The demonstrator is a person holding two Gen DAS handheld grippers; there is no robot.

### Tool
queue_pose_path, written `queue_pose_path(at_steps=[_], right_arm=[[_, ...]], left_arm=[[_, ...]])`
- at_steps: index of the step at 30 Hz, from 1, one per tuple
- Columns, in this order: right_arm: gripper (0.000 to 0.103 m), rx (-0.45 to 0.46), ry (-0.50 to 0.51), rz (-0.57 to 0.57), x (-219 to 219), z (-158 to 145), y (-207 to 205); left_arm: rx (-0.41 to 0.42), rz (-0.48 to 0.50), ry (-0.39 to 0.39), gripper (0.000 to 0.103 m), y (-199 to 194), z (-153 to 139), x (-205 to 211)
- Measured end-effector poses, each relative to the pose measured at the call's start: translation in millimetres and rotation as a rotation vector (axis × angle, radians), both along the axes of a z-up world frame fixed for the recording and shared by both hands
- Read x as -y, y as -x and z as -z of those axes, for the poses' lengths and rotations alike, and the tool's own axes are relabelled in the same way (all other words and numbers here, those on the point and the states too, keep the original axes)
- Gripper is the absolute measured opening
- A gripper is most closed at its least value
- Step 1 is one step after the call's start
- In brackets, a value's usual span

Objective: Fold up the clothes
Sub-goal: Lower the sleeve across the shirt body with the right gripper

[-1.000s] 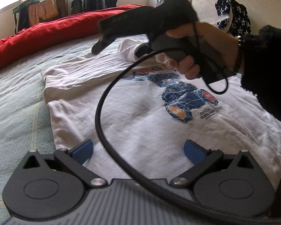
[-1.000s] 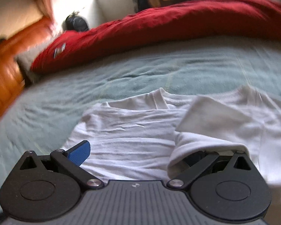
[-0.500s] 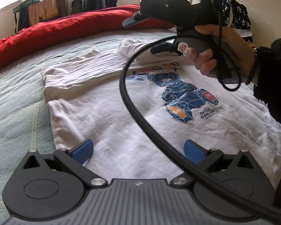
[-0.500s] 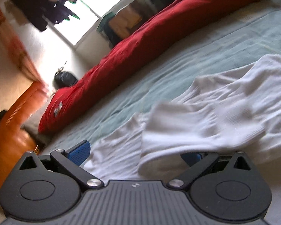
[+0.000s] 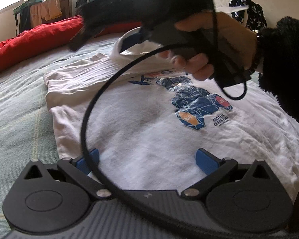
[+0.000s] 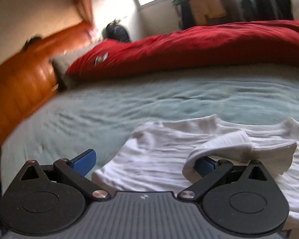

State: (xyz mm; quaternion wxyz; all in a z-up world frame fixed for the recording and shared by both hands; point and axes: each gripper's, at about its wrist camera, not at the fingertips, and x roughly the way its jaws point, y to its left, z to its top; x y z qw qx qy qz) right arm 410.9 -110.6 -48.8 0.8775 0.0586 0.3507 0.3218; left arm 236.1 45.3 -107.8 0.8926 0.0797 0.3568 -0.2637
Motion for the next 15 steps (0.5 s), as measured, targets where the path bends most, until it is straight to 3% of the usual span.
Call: queue_pose_path(at_steps=[6, 9, 12, 15], right_arm=[[0.103, -0.03, 0.239, -0.038, -34, 15, 1], [0.103, -0.013, 0.28, -0.037, -30, 18, 13], [0.103, -0.043, 0.168, 0.03, -1, 14, 17], [0.103, -0.085, 0.004, 0.17, 43, 14, 8]], left_arm=[[-0.001, 0.002, 0.006, 0.102, -1, 0, -1], [0.0, 0.003, 0.006, 0.102, -1, 0, -2], [0.001, 0.003, 0.004, 0.102, 0, 0, -1], [0.001, 0.001, 0.003, 0.102, 0, 0, 0]])
